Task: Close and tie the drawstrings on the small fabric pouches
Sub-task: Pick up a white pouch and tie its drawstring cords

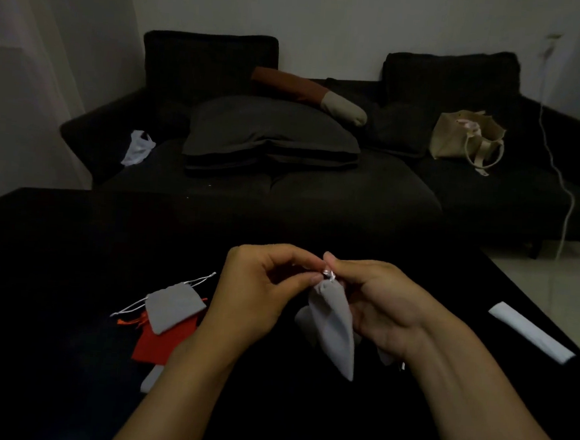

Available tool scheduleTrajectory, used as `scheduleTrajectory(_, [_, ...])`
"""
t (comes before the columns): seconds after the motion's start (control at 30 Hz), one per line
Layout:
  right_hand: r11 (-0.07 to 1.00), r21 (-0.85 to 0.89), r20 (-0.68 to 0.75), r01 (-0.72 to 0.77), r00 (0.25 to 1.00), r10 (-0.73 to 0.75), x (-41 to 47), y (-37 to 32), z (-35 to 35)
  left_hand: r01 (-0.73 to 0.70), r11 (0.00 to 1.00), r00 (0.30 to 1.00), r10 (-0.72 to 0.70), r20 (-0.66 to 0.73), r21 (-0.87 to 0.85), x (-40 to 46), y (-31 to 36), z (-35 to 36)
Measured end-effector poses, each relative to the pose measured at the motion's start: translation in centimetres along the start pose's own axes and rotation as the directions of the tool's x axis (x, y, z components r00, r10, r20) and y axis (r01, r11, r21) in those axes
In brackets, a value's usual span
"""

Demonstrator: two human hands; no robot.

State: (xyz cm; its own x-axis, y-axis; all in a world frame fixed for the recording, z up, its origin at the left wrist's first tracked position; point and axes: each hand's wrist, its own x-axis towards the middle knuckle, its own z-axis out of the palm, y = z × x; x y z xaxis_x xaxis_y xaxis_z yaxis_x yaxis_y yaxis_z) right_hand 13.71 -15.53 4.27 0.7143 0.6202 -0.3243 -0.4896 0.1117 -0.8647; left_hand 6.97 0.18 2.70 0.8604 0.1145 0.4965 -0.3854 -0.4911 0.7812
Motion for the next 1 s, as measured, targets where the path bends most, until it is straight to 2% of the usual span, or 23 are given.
scheduleTrajectory(0.23, [0.993, 0.096, -0.045, -0.064, 0.997, 0.069, 0.9, 0.6, 0.1, -0.266, 0.926, 0.958, 0.284, -0.029, 0.269, 0.3, -1.0, 0.6])
scheduleTrajectory(0.33, [0.993, 0.106, -0.057, -0.05, 0.997, 0.057, 1.0, 0.5, 0.2, -0.28, 0.921, 0.944, 0.316, -0.096, 0.27, 0.1, -1.3, 0.8])
scheduleTrajectory(0.43, [0.993, 0.115, -0.104, -0.034, 0.994, 0.046, 1.1, 0.5, 0.3, -0.159, 0.97, 0.964, 0.192, -0.185, 0.181, -0.3, -1.0, 1.3])
scheduleTrajectory(0.57, [0.995, 0.092, -0.161, 0.024, 0.987, -0.009, 1.3, 0.4, 0.0, 0.048, 0.999, 0.98, -0.05, -0.19, -0.019, -0.1, -0.8, 1.6])
scheduleTrajectory(0.67, [0.985, -0.086, -0.255, 0.148, 0.953, -0.165, 1.5, 0.1, -0.3, 0.142, 0.984, 0.965, -0.163, -0.207, -0.109, 0.2, -0.7, 1.7])
scheduleTrajectory(0.8, [0.925, -0.24, -0.256, 0.295, 0.9, -0.353, 1.6, 0.5, -0.2, 0.15, 0.979, 0.949, -0.182, -0.256, -0.139, 0.3, -0.9, 1.7])
scheduleTrajectory(1.0, [0.876, -0.301, -0.274, 0.376, 0.846, -0.457, 1.7, 0.7, -0.5, 0.137, 0.972, 0.949, -0.184, -0.256, -0.191, 0.3, -0.8, 1.8])
